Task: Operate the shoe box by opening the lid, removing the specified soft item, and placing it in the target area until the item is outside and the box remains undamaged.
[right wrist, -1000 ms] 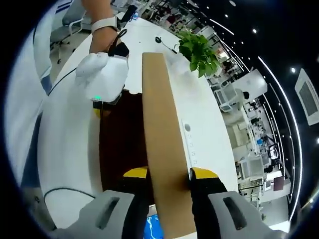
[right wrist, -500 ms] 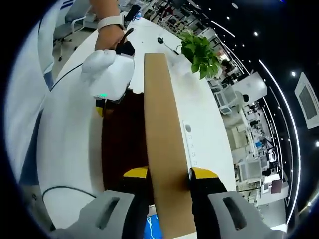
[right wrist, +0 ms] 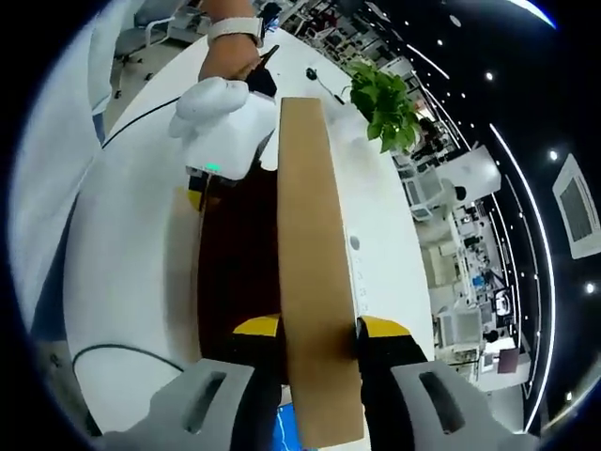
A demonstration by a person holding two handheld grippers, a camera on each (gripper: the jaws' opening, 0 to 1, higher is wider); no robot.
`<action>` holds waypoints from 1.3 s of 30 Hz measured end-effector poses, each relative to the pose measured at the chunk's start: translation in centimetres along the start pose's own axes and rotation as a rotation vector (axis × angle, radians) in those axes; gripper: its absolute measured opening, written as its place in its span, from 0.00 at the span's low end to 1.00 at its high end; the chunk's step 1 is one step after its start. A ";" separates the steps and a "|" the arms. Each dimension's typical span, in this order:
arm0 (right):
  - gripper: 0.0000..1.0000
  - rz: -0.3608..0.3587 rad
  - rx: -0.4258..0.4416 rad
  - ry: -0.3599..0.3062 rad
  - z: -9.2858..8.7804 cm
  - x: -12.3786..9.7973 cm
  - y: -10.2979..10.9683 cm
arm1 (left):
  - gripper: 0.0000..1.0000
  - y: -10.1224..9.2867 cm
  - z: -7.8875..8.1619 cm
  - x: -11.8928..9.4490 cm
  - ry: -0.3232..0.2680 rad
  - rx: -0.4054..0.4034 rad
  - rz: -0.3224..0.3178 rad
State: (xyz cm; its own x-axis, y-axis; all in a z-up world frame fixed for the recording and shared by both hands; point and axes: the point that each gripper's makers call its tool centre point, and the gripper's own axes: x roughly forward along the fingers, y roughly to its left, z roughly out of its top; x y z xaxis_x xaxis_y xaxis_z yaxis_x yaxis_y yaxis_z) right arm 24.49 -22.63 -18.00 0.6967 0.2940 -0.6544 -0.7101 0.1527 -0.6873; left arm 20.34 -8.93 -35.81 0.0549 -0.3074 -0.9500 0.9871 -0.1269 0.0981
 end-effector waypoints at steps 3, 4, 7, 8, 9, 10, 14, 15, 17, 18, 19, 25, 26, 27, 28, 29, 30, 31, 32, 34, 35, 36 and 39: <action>0.29 -0.004 0.002 0.003 0.0 0.1 0.1 | 0.02 0.0 0.0 0.0 -0.002 -0.004 0.001; 0.29 -0.004 0.001 0.003 -0.1 0.1 0.1 | 0.02 0.0 0.0 0.0 -0.003 -0.002 0.003; 0.29 -0.006 0.005 0.004 -0.1 0.1 0.1 | 0.02 0.1 0.0 0.0 0.001 0.004 0.004; 0.29 -0.006 0.004 0.006 -0.1 0.0 0.1 | 0.02 0.1 0.0 0.0 0.005 0.005 0.004; 0.29 -0.007 0.006 0.006 -0.1 0.0 0.1 | 0.02 0.1 0.0 0.0 0.007 0.002 0.004; 0.29 -0.006 0.008 0.006 -0.1 0.0 0.1 | 0.02 0.1 0.0 0.0 0.008 0.001 0.004; 0.29 -0.008 0.015 0.008 -0.1 0.1 0.1 | 0.05 0.0 -0.2 -0.1 0.012 -0.003 0.001; 0.29 -0.010 0.017 0.008 -0.1 0.1 0.0 | 0.07 0.0 -0.2 0.0 0.012 -0.005 -0.001; 0.29 -0.010 0.023 0.010 -0.1 0.1 -0.1 | 0.15 -0.2 -0.4 0.1 0.015 -0.019 -0.006; 0.29 -0.010 0.023 0.011 -0.1 0.1 -0.1 | 0.18 -0.2 -0.4 0.1 0.011 -0.038 -0.004; 0.29 -0.009 0.022 0.011 -0.1 0.1 0.0 | 0.20 -0.2 -0.4 0.0 0.007 -0.050 -0.003; 0.30 -0.010 0.029 0.013 -0.1 0.2 0.1 | 0.31 -0.3 -0.2 -0.2 -0.012 -0.059 -0.003; 0.30 -0.009 0.031 0.013 -0.1 0.1 0.2 | 0.35 -0.3 -0.1 -0.3 -0.022 -0.063 -0.001; 0.30 -0.010 0.032 0.012 -0.1 0.1 0.2 | 0.37 -0.4 0.3 -0.4 -0.040 -0.076 -0.004; 0.30 -0.010 0.033 0.011 -0.1 0.1 0.2 | 0.38 -0.5 0.5 -0.5 -0.048 -0.085 -0.007; 0.30 -0.010 0.035 0.011 -0.1 0.2 0.2 | 0.39 -0.6 0.7 -0.6 -0.048 -0.087 -0.011; 0.30 -0.012 0.037 0.011 -0.1 0.1 0.2 | 0.41 -0.7 0.8 -0.6 -0.047 -0.094 -0.020; 0.30 -0.014 0.041 0.010 -0.1 0.1 0.2 | 0.43 -0.8 1.1 -0.7 -0.056 -0.106 -0.023; 0.30 -0.015 0.044 0.010 -0.1 0.2 0.2 | 0.46 -0.7 1.3 -0.8 -0.066 -0.107 -0.021; 0.30 -0.016 0.046 0.010 -0.1 0.2 0.3 | 0.51 -0.6 1.5 -1.0 -0.073 -0.100 -0.016; 0.30 -0.017 0.048 0.010 -0.1 0.1 0.3 | 0.54 -0.5 1.6 -1.1 -0.075 -0.101 -0.016; 0.30 -0.017 0.050 0.009 -0.1 0.1 0.3 | 0.57 -0.5 1.7 -1.2 -0.078 -0.106 -0.018; 0.30 -0.016 0.050 0.010 -0.1 0.1 0.3 | 0.62 -0.3 2.4 -1.6 -0.111 -0.119 -0.008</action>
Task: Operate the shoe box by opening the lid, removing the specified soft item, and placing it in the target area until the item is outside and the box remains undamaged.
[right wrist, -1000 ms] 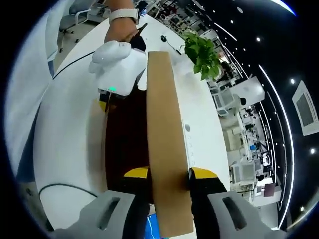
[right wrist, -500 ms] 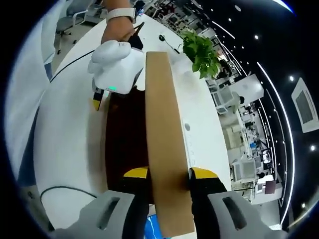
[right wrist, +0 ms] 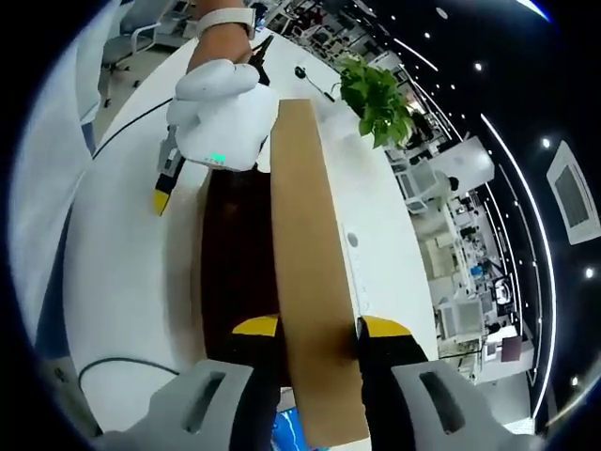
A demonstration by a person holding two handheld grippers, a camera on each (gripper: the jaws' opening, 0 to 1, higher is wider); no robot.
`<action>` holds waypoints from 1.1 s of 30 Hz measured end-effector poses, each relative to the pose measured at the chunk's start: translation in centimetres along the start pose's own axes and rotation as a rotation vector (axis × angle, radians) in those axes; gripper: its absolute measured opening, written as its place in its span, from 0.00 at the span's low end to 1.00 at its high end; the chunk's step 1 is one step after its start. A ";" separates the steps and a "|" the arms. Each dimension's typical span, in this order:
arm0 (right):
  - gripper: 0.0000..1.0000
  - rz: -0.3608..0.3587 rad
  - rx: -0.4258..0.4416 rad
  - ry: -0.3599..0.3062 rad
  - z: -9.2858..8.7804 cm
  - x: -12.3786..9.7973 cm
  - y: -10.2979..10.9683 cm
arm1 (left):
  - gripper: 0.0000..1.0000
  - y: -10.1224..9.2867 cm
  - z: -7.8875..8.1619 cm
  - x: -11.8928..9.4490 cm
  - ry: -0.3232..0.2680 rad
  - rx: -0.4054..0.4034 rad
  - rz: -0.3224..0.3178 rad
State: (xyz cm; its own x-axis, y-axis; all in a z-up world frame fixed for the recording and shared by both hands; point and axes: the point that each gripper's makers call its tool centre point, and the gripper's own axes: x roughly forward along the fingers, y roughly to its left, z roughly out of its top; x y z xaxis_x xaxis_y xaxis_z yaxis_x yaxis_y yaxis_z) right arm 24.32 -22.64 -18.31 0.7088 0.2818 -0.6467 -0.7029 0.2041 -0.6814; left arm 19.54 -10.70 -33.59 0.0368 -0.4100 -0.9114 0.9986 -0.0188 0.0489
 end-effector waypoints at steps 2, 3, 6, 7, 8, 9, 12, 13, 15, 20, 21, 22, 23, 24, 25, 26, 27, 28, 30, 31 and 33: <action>0.30 0.000 0.000 0.000 0.0 0.0 0.0 | 0.65 0.0 0.2 -0.1 -0.007 -0.001 0.005; 0.30 0.000 0.000 0.000 0.0 0.0 0.0 | 0.66 0.0 0.3 -0.2 -0.009 0.000 0.008; 0.30 0.001 -0.008 0.001 0.0 0.0 0.1 | 0.65 0.1 0.2 -0.6 0.000 -0.031 0.011; 0.30 0.001 -0.007 0.000 0.0 0.0 0.1 | 0.66 0.1 0.3 -0.8 -0.007 -0.023 0.015; 0.30 0.003 -0.003 0.000 0.0 0.0 0.1 | 0.66 0.1 0.3 -0.9 -0.008 -0.023 0.016; 0.30 0.003 -0.005 0.000 0.0 0.0 0.2 | 0.67 0.0 0.3 -1.0 -0.009 -0.027 0.015; 0.30 0.006 -0.004 0.002 0.0 0.0 0.3 | 0.71 -0.3 0.3 -1.5 -0.011 -0.034 0.009; 0.30 0.007 -0.003 0.002 0.0 0.0 0.3 | 0.71 -0.3 0.2 -1.6 -0.010 -0.035 0.013; 0.30 0.004 0.004 -0.001 0.0 0.0 0.2 | 0.71 -0.6 0.2 -2.1 -0.026 -0.046 0.010; 0.30 0.006 0.000 0.004 0.1 0.0 0.3 | 0.71 -2.6 0.4 -3.2 -0.088 -0.135 0.005; 0.30 0.006 0.000 0.004 0.1 0.0 0.2 | 0.71 -2.8 0.2 -3.4 -0.086 -0.143 0.011; 0.30 0.006 0.001 0.004 0.1 0.0 0.2 | 0.73 -3.0 -0.1 -3.5 -0.086 -0.154 0.020; 0.30 0.008 -0.002 0.003 0.2 0.0 0.2 | 0.76 -3.1 -0.1 -3.9 -0.105 -0.153 0.046; 0.30 0.008 -0.003 0.005 0.2 0.0 0.2 | 0.78 -3.3 -0.4 -4.1 -0.106 -0.163 0.051; 0.30 0.008 -0.007 0.007 0.2 0.1 0.2 | 0.78 -3.4 -0.4 -4.4 -0.113 -0.174 0.061; 0.30 0.010 -0.004 0.004 0.2 0.1 0.2 | 0.79 -3.5 -0.4 -4.9 -0.127 -0.199 0.074; 0.30 0.009 -0.003 0.004 0.2 0.1 0.2 | 0.78 -3.7 -0.5 -5.3 -0.128 -0.215 0.082; 0.30 0.009 -0.005 0.004 0.2 0.1 0.1 | 0.77 -3.7 -0.6 -5.9 -0.132 -0.224 0.096; 0.30 0.006 -0.001 0.003 0.3 0.2 0.1 | 0.74 -3.5 -0.7 -6.7 -0.139 -0.252 0.124; 0.30 0.006 0.000 0.002 0.3 0.2 0.2 | 0.74 -3.5 -0.8 -7.2 -0.140 -0.263 0.137; 0.30 0.005 0.002 0.000 0.3 0.2 0.2 | 0.74 -3.3 -0.6 -8.2 -0.153 -0.269 0.165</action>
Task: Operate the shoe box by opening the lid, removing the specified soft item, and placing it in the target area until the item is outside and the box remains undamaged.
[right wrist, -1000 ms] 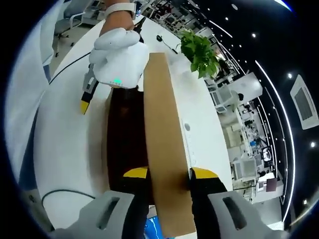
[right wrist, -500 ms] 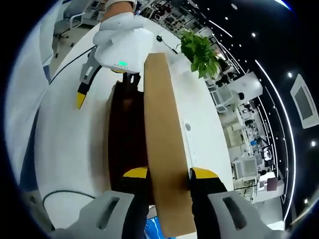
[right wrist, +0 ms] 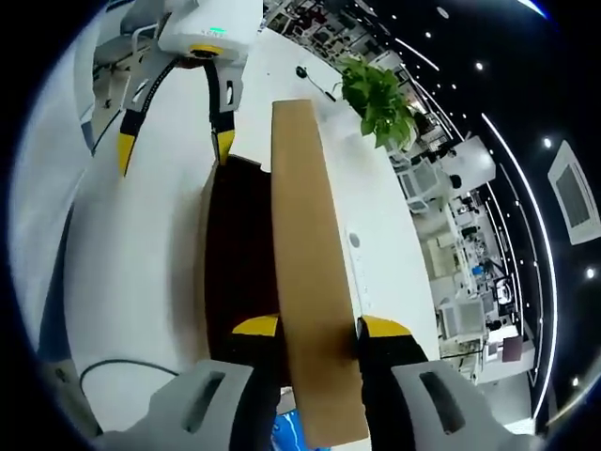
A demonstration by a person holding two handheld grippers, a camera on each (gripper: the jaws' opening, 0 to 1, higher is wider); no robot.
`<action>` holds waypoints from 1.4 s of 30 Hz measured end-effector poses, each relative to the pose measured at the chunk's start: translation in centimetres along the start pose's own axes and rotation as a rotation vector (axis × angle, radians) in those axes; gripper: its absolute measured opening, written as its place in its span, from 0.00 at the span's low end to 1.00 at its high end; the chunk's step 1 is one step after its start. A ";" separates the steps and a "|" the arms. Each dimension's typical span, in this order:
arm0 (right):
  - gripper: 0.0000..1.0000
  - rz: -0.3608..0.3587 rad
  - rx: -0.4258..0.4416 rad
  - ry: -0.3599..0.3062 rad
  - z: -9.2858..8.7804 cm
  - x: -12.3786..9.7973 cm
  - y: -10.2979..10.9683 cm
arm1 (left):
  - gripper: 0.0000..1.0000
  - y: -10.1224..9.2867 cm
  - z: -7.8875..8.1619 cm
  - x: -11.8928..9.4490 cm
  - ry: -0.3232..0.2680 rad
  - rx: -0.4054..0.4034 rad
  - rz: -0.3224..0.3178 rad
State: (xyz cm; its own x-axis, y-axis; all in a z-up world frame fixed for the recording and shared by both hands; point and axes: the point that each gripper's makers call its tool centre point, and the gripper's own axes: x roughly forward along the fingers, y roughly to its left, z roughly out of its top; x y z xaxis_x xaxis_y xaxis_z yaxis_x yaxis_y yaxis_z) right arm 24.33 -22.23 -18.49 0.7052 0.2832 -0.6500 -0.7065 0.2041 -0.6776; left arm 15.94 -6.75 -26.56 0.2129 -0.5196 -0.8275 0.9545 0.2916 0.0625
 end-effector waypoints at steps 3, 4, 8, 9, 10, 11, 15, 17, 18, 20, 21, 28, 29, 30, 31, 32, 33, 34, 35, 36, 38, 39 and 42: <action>0.30 -0.001 0.001 -0.003 0.1 0.0 0.0 | 0.73 0.5 0.8 -1.7 -0.015 0.010 0.047; 0.30 -0.002 0.001 -0.003 0.1 0.0 0.0 | 0.73 0.7 1.0 -2.1 -0.017 0.011 0.059; 0.30 -0.005 0.004 -0.010 0.1 0.0 0.1 | 0.72 0.8 2.0 -4.0 -0.031 0.044 0.099; 0.30 -0.006 0.003 -0.010 0.1 0.0 0.1 | 0.72 0.8 2.3 -4.4 -0.039 0.054 0.108; 0.30 -0.006 0.004 -0.012 0.0 0.1 0.2 | 0.70 0.9 2.6 -4.8 -0.049 0.067 0.117; 0.30 -0.006 0.005 -0.013 0.0 0.1 0.2 | 0.68 1.0 2.9 -5.2 -0.060 0.086 0.125; 0.30 -0.007 0.010 -0.020 0.0 0.0 0.5 | 0.66 1.8 3.6 -6.2 -0.075 0.116 0.153; 0.30 -0.008 0.016 -0.025 0.0 0.1 0.5 | 0.67 2.2 4.0 -6.5 -0.074 0.123 0.163; 0.30 -0.008 0.019 -0.026 0.0 0.1 0.5 | 0.67 2.7 4.7 -6.7 -0.087 0.128 0.177; 0.30 -0.007 0.020 -0.029 0.0 0.1 0.5 | 0.68 3.3 5.2 -6.7 -0.090 0.132 0.188; 0.30 -0.007 0.021 -0.030 0.0 0.1 0.5 | 0.68 3.6 5.6 -6.7 -0.095 0.140 0.199; 0.30 -0.004 0.024 -0.036 0.1 0.1 0.4 | 0.63 7.3 7.4 -6.1 -0.075 0.263 0.312; 0.30 -0.004 0.025 -0.037 0.0 0.1 0.4 | 0.63 7.4 7.6 -5.7 -0.077 0.275 0.304; 0.30 -0.004 0.025 -0.037 0.0 0.1 0.3 | 0.62 7.5 7.8 -5.6 -0.081 0.280 0.304; 0.30 -0.004 0.027 -0.036 0.1 0.1 0.3 | 0.61 7.7 7.9 -5.4 -0.083 0.289 0.302; 0.30 -0.003 0.026 -0.036 0.1 0.1 0.3 | 0.59 7.7 7.9 -5.2 -0.085 0.299 0.293; 0.30 -0.003 0.026 -0.036 0.1 0.1 0.3 | 0.56 7.9 8.0 -5.1 -0.083 0.305 0.292; 0.30 -0.002 0.027 -0.036 0.1 0.0 0.2 | 0.54 8.1 8.0 -4.9 -0.074 0.322 0.296; 0.30 -0.003 0.027 -0.036 0.1 0.0 0.2 | 0.54 8.2 8.1 -4.8 -0.074 0.329 0.296; 0.30 -0.003 0.028 -0.037 0.1 0.0 0.2 | 0.54 8.5 8.2 -4.6 -0.074 0.334 0.300; 0.30 -0.002 0.027 -0.037 0.1 0.0 0.2 | 0.54 8.8 8.1 -4.2 -0.042 0.390 0.311; 0.30 -0.002 0.027 -0.037 0.1 0.0 0.2 | 0.53 8.7 8.1 -4.0 -0.043 0.394 0.307; 0.30 0.000 0.027 -0.035 0.0 0.0 0.3 | 0.49 8.6 8.3 -3.6 -0.047 0.393 0.296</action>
State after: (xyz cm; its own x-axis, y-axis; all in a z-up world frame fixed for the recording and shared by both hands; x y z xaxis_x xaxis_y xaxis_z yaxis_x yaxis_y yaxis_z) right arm 24.15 -22.12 -18.70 0.7027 0.3155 -0.6377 -0.7085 0.2290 -0.6675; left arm 25.14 -9.08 -18.42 0.4875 -0.4982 -0.7170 0.8562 0.1120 0.5043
